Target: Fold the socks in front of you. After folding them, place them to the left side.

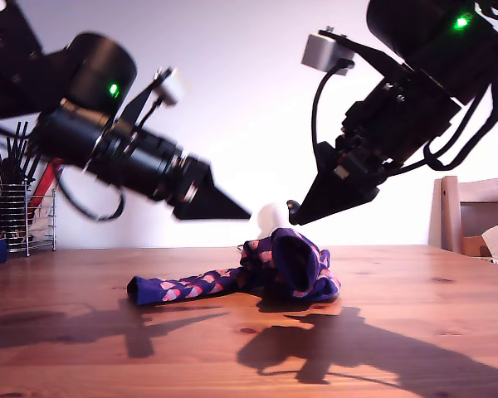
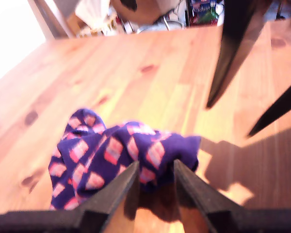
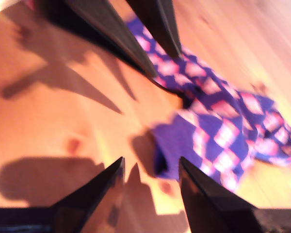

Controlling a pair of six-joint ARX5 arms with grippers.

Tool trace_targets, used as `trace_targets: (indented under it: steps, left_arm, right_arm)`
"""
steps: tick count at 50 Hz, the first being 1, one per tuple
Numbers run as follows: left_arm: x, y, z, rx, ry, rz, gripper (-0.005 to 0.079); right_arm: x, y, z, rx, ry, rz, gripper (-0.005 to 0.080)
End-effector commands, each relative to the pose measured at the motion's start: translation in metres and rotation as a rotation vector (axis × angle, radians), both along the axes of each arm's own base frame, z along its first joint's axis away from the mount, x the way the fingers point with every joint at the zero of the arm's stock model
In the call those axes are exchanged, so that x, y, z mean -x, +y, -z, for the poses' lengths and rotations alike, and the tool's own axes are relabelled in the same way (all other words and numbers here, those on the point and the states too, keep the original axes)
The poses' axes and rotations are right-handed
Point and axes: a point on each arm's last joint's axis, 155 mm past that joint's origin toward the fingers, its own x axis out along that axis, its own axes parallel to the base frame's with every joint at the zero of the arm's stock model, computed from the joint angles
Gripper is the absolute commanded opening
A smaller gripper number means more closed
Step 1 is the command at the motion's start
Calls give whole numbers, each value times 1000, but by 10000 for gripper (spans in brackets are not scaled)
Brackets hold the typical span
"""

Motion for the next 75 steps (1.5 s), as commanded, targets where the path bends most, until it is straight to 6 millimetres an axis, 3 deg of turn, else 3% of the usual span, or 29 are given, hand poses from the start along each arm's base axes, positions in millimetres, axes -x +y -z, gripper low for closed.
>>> trace_targets:
  steps: [1,12,29,40,44,50,55,62,75]
  left_arm:
    - [6,-2,16,-22,26,13,201]
    - [6,-2,16,-22,27,13,201]
    - [6,-2,16,-21,30,12,201]
    - [6,-2,15,-14,42,6,201]
    - [6,-2,15,-14,42,6,201]
    - [6,-2,15,-14,42,6,201]
    - [6,-2,15,-15,42,5,201]
    - [5,-1,16,-17,41,-1,201]
    - [4,-1,16,-19,37,-4,201]
  right_arm:
    - [-6,1,11,20,4,5,323]
    - [-18,7,20,24,-36,-7,323]
    - [-35,10,15,16,-112,0,309]
    - [-37,12,32,29,-86,-2,291]
    - [-40,14,31,22,-100,-3,247]
    - [-45,16,23,8,-134,-3,133]
    - [-53,15,16,15,-169,17,-20]
    - [-66,13,-2,41,-203,62,-10]
    - [-78,12,-62,76,-217,78,-11]
